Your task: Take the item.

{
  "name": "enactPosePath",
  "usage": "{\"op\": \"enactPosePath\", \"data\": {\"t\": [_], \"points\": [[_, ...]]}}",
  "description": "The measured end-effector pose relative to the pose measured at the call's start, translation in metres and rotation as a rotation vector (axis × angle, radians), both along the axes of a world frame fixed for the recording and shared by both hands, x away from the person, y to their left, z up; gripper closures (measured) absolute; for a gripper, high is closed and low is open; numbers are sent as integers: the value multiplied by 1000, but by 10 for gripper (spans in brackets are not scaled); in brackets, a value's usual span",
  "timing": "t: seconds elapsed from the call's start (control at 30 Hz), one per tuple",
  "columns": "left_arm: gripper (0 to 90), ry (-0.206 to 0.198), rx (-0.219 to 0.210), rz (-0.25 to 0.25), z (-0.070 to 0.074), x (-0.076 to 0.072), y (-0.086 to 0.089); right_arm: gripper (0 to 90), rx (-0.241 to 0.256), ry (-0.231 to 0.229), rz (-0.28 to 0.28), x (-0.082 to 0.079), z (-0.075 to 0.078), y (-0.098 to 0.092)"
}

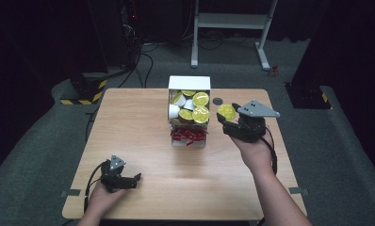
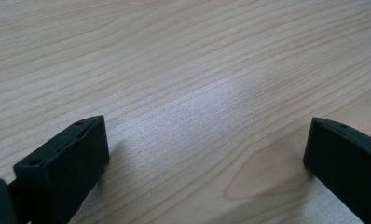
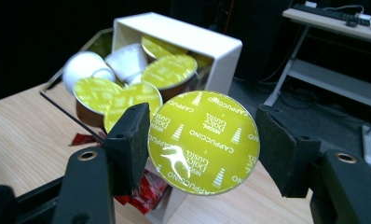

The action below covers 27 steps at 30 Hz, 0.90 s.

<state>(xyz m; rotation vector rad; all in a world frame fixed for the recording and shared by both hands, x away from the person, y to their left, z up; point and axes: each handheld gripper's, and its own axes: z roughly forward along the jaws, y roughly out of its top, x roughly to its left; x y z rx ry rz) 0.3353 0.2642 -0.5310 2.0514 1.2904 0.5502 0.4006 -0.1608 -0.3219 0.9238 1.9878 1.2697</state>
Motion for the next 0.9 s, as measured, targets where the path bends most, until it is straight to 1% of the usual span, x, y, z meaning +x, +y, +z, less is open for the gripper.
{"op": "enactPosePath", "data": {"t": [0.03,0.1,0.17,0.2,0.23,0.27,0.37,0.4,0.43,0.47,0.57,0.63,0.67,0.73,0.8,0.83,0.9], "points": [[5,0,0,0,0,0,0,382,0,0,0,0,0,0],[5,0,0,0,0,0,0,381,-3,12,-15,2,-7,-5],[4,0,-1,-1,0,0,0,382,-4,17,-19,2,-9,-6],[4,0,-1,-1,0,0,0,382,-5,24,-30,4,-14,-10],[3,0,-1,-1,0,0,0,382,-5,24,-30,4,-14,-10],[4,0,-1,-2,0,0,0,382,-7,32,-40,5,-19,-14],[4,0,-1,-2,0,0,0,381,-12,38,-49,5,-23,-17],[3,0,-1,-4,0,1,0,382,-18,45,-60,6,-28,-21],[3,0,-1,-4,0,1,0,382,-18,45,-60,6,-28,-21],[3,0,-1,-6,0,1,0,382,-21,47,-70,7,-32,-24],[4,0,-1,-7,0,1,0,382,-14,61,-89,10,-38,-28],[4,-1,0,-7,0,1,0,382,-12,68,-93,11,-40,-29],[3,1,0,-7,0,1,0,382,-22,79,-103,13,-45,-32],[3,-1,6,-9,0,1,0,382,-30,82,-108,15,-49,-33],[3,-2,9,-10,0,1,1,382,-31,92,-120,17,-54,-34],[4,1,0,-7,0,1,0,382,-32,97,-124,18,-56,-35],[4,0,1,-8,0,1,0,381,-35,100,-126,19,-59,-36]]}}
